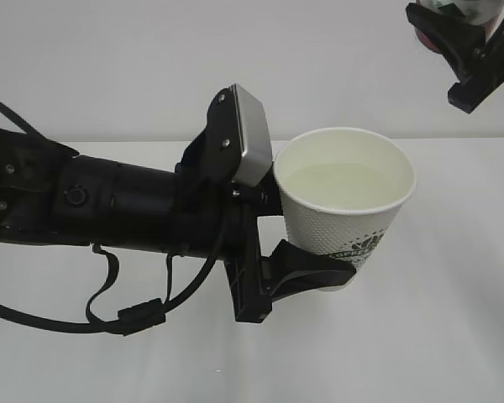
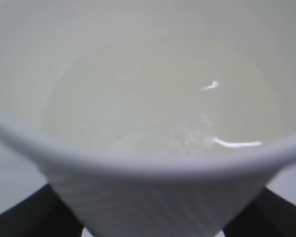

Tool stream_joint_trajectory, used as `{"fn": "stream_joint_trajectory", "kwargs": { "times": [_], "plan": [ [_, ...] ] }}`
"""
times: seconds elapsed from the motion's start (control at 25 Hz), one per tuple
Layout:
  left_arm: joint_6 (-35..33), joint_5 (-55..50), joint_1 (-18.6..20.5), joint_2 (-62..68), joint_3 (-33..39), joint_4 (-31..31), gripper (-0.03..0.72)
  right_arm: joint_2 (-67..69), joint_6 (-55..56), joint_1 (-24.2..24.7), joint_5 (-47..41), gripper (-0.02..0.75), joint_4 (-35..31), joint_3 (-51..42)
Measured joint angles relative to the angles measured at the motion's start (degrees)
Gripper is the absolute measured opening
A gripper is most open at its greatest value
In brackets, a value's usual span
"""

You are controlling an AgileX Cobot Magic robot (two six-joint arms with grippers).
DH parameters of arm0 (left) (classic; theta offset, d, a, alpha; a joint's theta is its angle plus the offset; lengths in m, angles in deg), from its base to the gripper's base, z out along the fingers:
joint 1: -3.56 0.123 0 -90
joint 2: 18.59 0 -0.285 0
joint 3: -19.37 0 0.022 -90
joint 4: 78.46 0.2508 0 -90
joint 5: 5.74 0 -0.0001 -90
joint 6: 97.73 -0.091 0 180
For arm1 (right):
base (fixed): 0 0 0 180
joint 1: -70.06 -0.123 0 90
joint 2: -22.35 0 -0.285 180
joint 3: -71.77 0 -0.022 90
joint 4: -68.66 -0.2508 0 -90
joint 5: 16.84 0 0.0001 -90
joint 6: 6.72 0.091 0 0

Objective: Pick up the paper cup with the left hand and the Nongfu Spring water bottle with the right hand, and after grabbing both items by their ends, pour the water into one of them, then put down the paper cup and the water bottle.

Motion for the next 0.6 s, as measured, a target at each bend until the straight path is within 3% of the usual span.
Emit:
{"fn": "stream_joint_trajectory", "kwargs": {
  "times": [0.44,0.6],
  "plan": [
    [0.0,0.0,0.0,0.0,0.0,0.0,0.543,0.0,9.6,0.0,-3.3,0.500,-0.3,0.0],
    [0.0,0.0,0.0,0.0,0.1,0.0,0.543,0.0,10.6,0.0,-6.9,0.500,-3.3,0.0]
  ]
}}
